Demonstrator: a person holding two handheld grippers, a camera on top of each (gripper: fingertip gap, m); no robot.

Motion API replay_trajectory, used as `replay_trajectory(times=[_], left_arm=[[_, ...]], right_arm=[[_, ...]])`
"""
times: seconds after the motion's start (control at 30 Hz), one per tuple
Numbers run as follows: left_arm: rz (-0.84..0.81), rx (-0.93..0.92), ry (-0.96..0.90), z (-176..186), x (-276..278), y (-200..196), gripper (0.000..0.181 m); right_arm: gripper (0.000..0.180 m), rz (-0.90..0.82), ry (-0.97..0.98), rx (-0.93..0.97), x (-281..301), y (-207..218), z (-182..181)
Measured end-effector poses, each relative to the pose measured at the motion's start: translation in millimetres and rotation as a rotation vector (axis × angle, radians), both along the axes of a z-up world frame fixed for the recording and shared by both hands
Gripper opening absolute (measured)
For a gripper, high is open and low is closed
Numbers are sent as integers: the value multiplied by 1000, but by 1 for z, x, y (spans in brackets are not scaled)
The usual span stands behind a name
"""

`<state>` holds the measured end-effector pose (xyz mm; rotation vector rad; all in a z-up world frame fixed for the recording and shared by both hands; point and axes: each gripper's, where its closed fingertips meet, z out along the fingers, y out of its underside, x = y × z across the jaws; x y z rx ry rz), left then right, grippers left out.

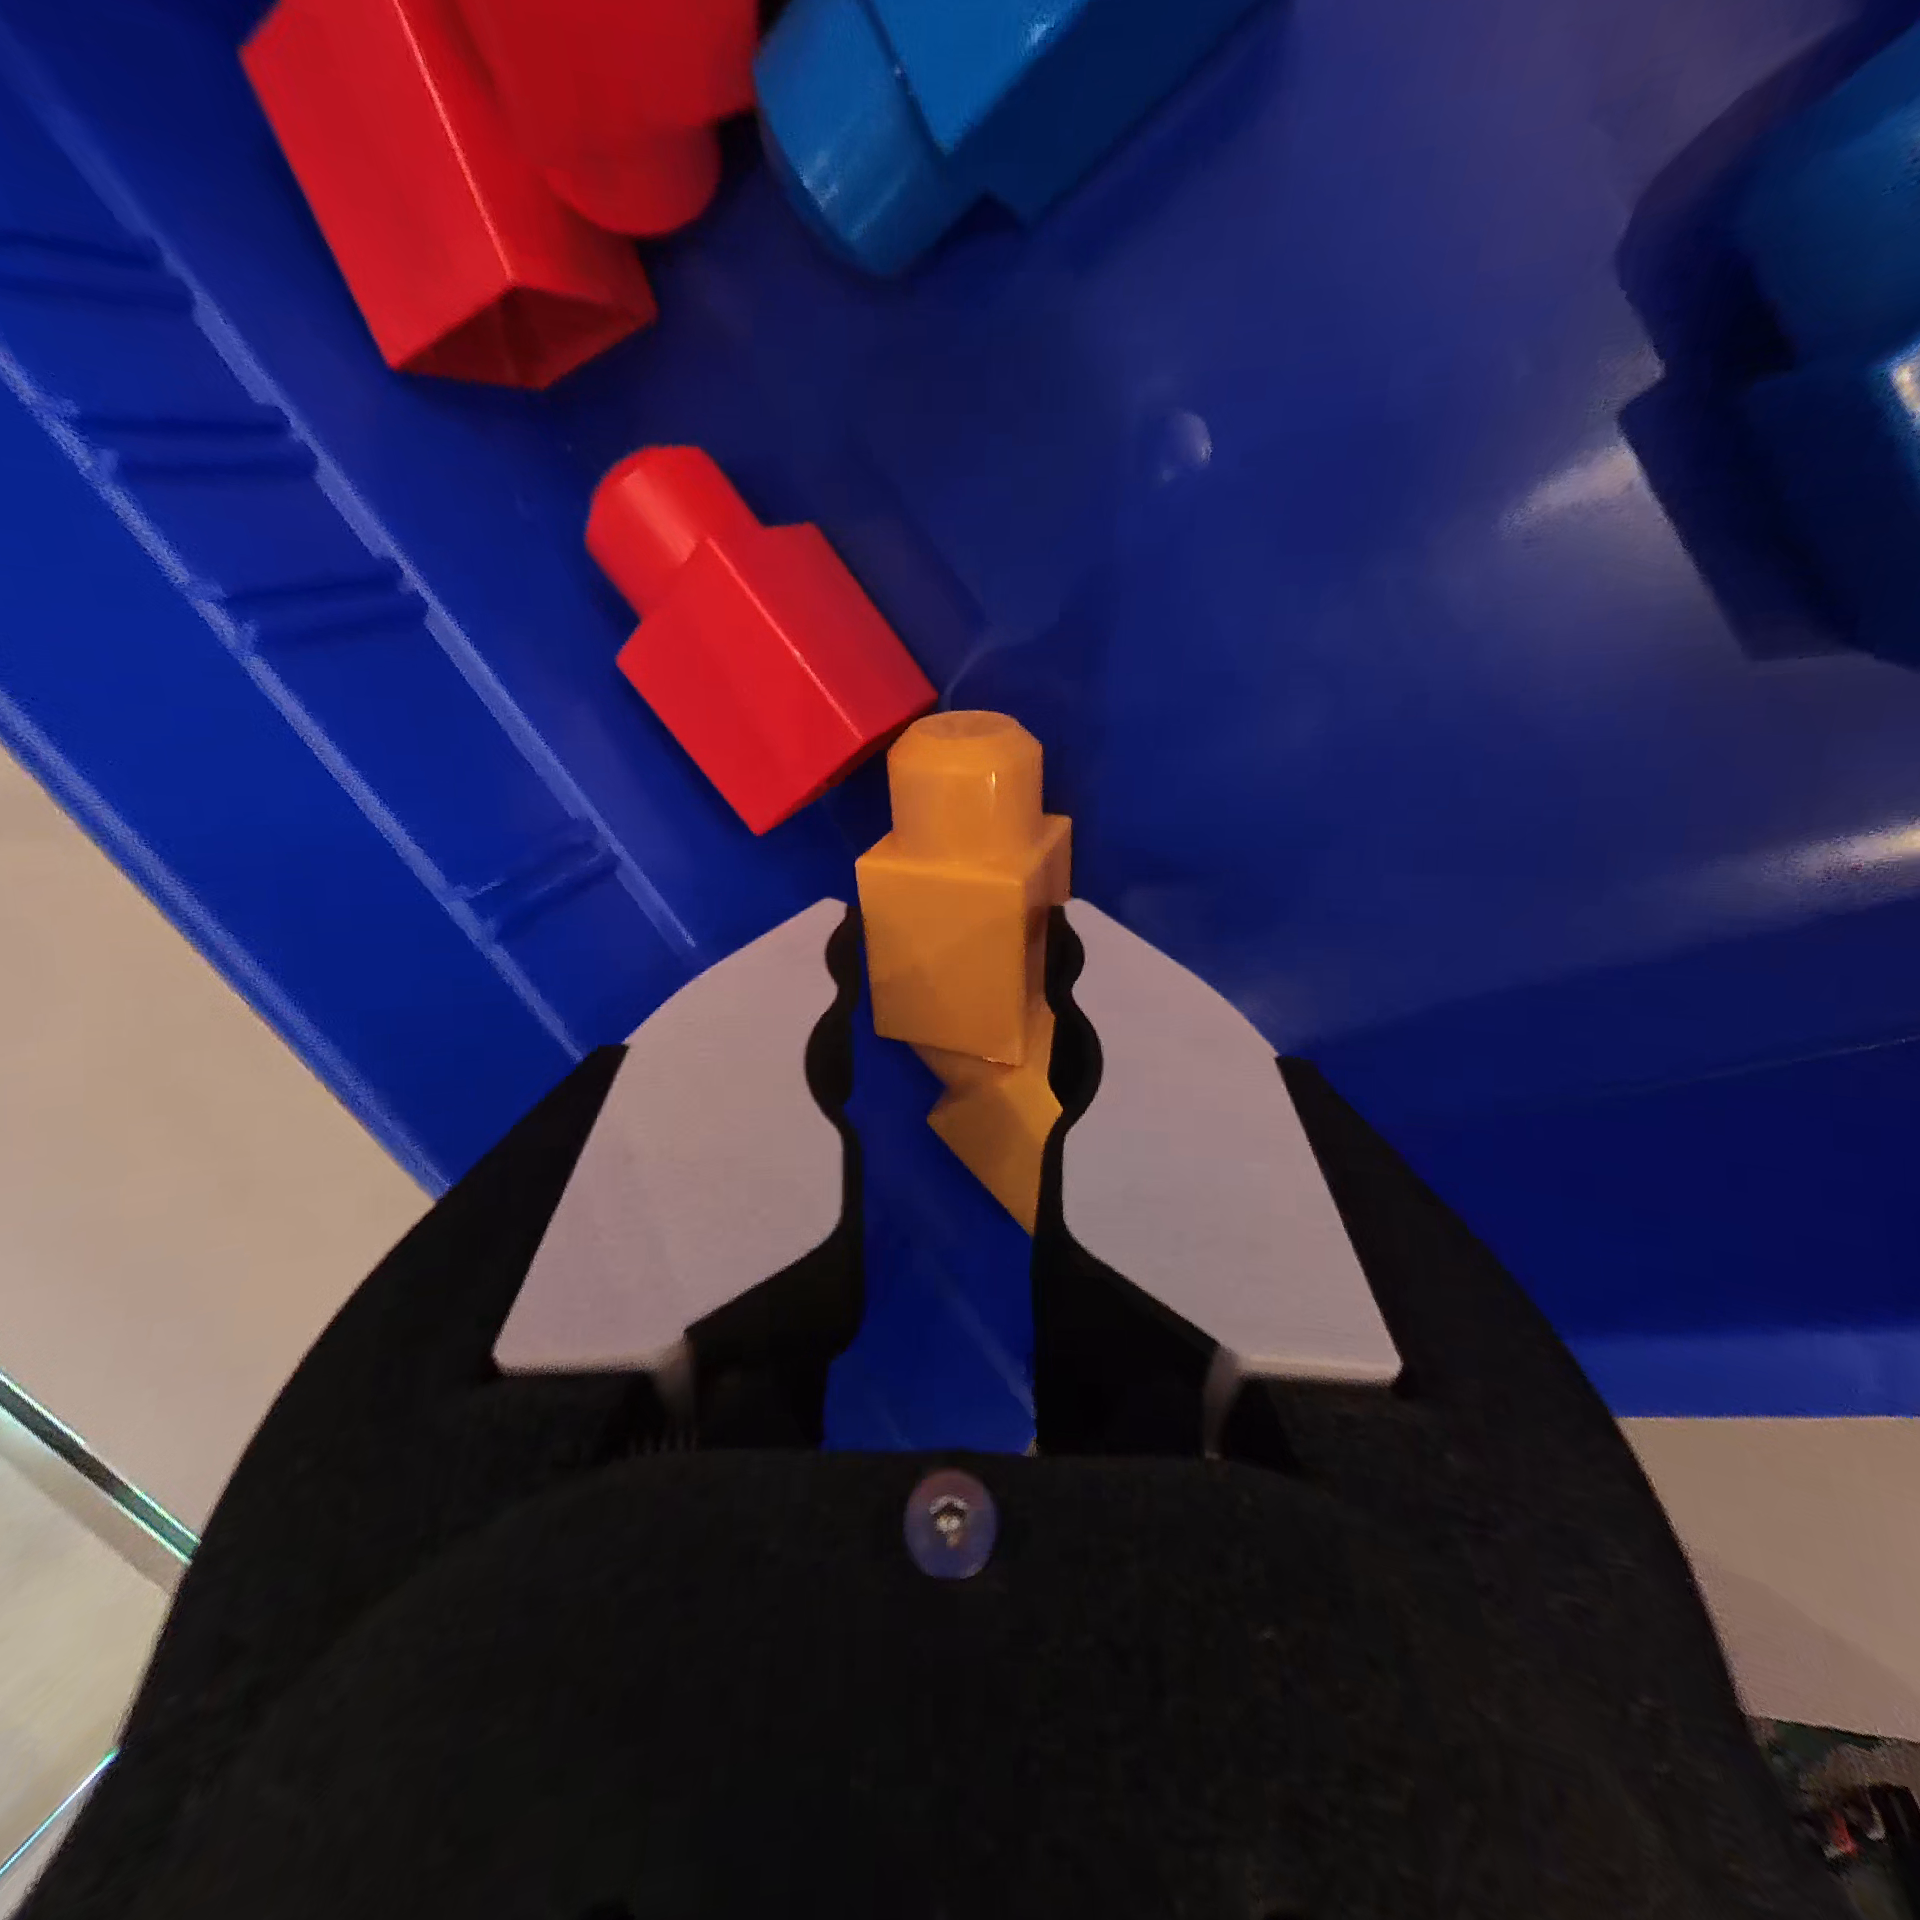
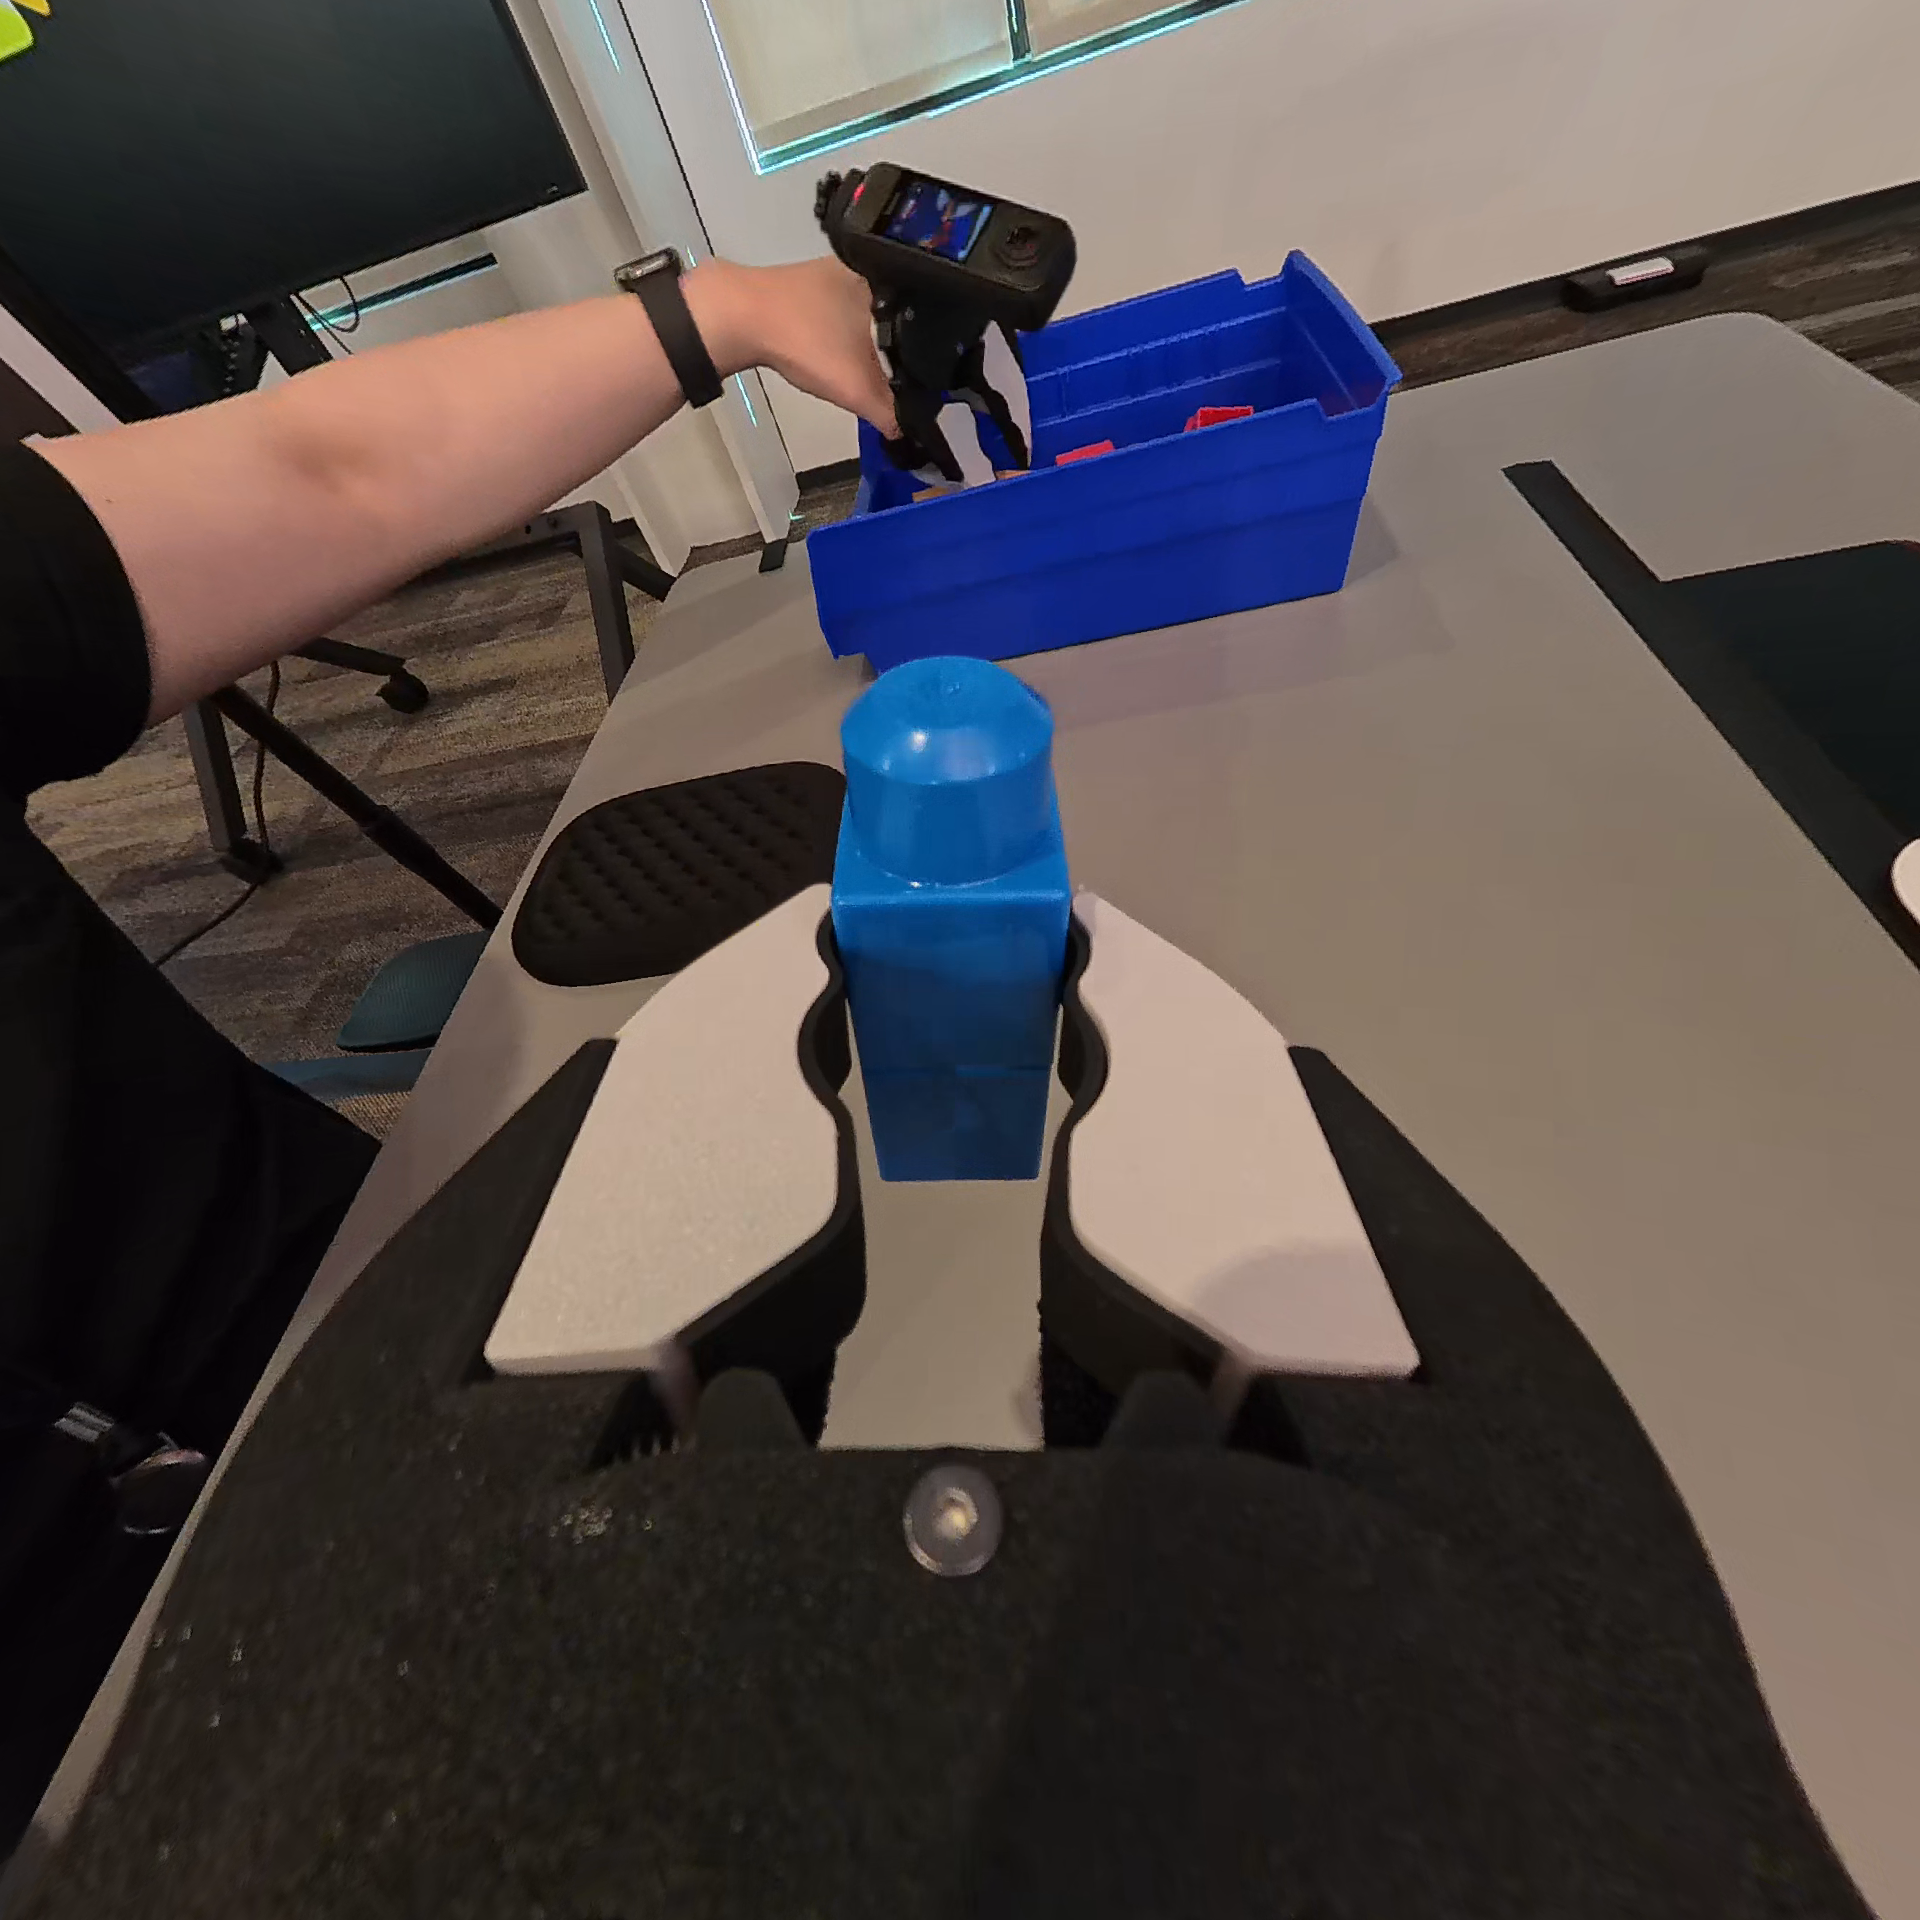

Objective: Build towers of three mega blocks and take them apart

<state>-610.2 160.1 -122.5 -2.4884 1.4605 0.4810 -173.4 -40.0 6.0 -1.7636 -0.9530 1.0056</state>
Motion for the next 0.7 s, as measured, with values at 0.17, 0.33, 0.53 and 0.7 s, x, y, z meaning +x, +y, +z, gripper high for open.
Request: replay_trajectory(times=[0.17,0.33,0.53,0.7], left_arm=[[33,-61,4,-6,2,2,35],[32,-95,35,-11,1,0,37],[12,-131,57,-19,0,-12,40],[-9,-143,83,-13,-11,-18,37]], right_arm=[[36,16,-23,-13,-3,-1,-6],[36,23,-37,-19,-4,-2,-9],[36,23,-31,-18,-3,-1,-9],[36,25,-27,-25,-3,-1,-10]])
